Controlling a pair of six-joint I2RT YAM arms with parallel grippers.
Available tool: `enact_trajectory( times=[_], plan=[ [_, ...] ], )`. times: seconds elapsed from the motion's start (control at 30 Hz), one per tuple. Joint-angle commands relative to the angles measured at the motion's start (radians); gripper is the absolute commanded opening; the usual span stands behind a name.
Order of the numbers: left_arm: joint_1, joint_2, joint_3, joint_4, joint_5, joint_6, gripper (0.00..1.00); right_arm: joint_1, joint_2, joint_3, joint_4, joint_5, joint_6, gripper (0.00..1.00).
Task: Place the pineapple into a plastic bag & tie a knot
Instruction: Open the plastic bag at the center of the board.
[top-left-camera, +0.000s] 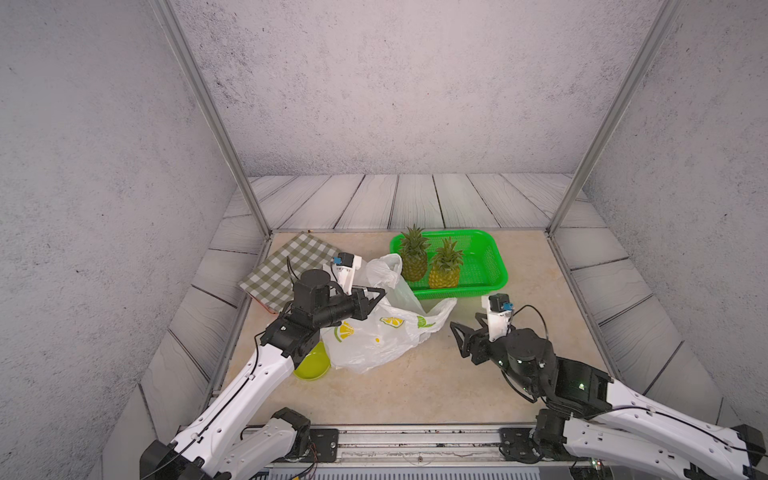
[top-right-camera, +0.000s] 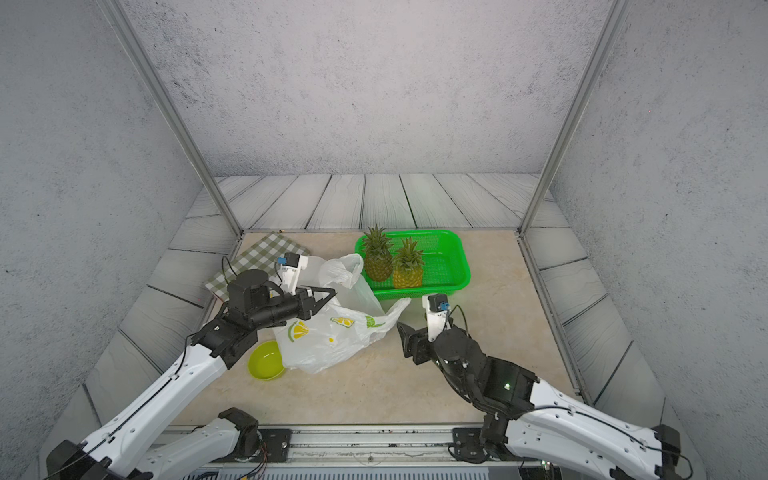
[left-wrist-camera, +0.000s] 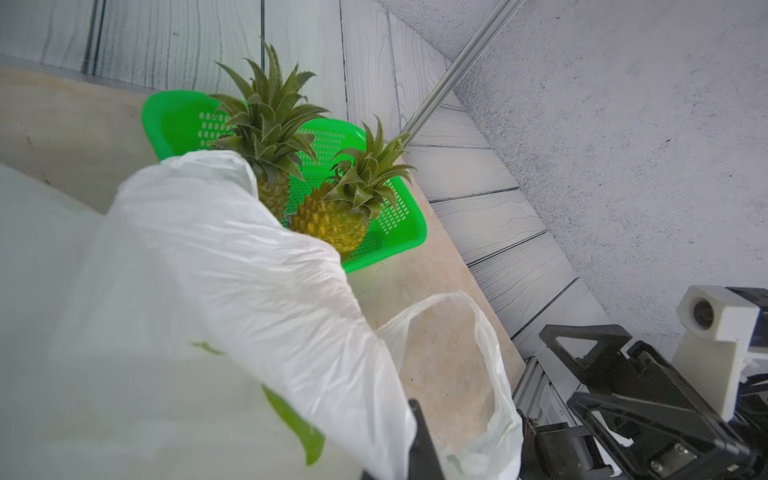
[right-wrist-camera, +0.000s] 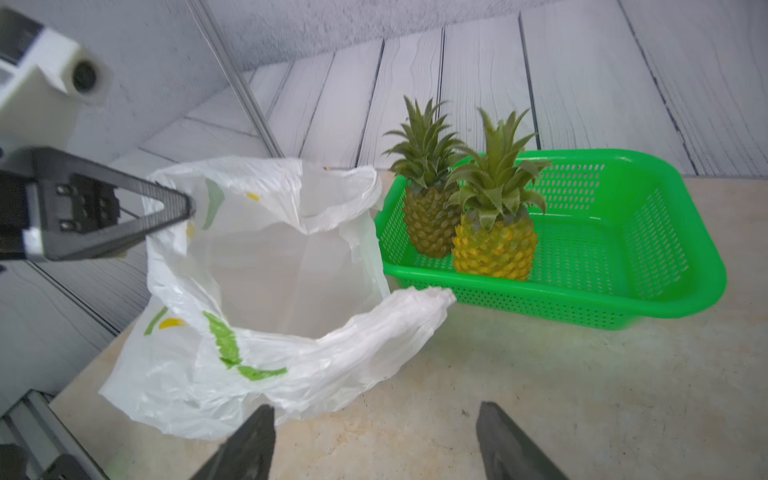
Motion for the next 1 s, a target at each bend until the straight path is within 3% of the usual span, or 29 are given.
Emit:
enact_trajectory(
  times=[0.0,0.23,0.4,0.53,0.77,0.97],
  plan=[
    [0.002,-0.014,0.020,0.061,0.060,-0.005,0.00,-0.024,-0.011,0.034,-0.048,0.016,0.034,0.78],
    [0.002,-0.013,0.055,0.028,0.097,0.015,0.00,-0.144,0.057,0.210,-0.136,-0.161,0.052,0.80],
    [0.002,-0.023,0.043,0.028,0.120,0.017,0.00,-0.359,0.112,0.287,-0.177,-0.393,0.092,0.81],
    [0.003,-0.026,0.027,0.023,0.146,0.018,0.00,-0.490,0.241,0.318,-0.180,-0.568,0.085,0.80],
    [0.002,-0.028,-0.013,0.023,0.171,0.016,0.00,-0.504,0.521,0.246,0.048,-0.847,0.112,0.78],
    [0.002,-0.022,-0.009,0.019,0.180,0.022,0.00,-0.503,0.701,0.212,0.216,-0.952,0.149,0.80]
  ],
)
